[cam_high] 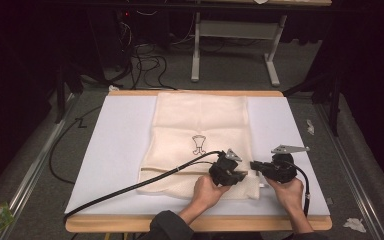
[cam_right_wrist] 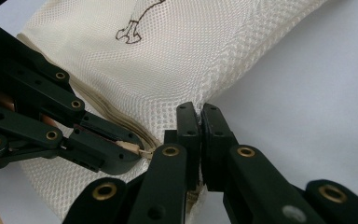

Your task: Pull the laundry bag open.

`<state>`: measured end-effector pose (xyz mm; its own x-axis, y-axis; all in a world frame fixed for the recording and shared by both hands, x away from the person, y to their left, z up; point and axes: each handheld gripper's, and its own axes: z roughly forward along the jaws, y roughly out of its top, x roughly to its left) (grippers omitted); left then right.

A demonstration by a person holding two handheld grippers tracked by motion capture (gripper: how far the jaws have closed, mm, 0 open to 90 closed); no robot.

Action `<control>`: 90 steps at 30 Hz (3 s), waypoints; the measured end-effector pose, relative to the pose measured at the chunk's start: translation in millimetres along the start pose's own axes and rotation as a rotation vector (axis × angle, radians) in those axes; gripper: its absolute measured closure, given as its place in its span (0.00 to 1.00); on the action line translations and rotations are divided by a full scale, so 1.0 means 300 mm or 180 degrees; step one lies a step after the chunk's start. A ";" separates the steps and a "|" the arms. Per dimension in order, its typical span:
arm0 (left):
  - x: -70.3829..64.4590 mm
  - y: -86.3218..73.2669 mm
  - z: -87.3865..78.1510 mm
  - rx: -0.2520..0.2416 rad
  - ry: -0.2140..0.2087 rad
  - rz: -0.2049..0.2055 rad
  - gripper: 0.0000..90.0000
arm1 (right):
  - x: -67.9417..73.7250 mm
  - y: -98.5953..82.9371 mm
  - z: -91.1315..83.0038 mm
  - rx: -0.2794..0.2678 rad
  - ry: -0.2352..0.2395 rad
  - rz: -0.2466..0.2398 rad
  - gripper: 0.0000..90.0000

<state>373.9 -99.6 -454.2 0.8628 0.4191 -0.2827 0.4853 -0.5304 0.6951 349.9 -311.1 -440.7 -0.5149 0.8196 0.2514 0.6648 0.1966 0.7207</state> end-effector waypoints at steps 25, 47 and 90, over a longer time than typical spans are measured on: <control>0.032 -0.016 -0.046 -0.0047 0.0060 -0.0056 0.97 | -0.008 -0.002 -0.003 -0.0027 -0.0017 0.0006 0.99; 0.041 -0.024 -0.069 -0.0057 0.0048 -0.0043 0.97 | -0.003 0.000 0.004 -0.0038 0.0019 0.0010 0.99; 0.079 -0.067 -0.136 -0.0092 0.0130 -0.0137 0.97 | -0.001 -0.001 0.003 -0.0064 0.0005 0.0016 0.99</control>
<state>378.8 -49.0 -447.9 0.8345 0.4711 -0.2859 0.5170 -0.4899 0.7019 350.2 -310.9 -441.5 -0.5124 0.8197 0.2561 0.6565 0.1816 0.7322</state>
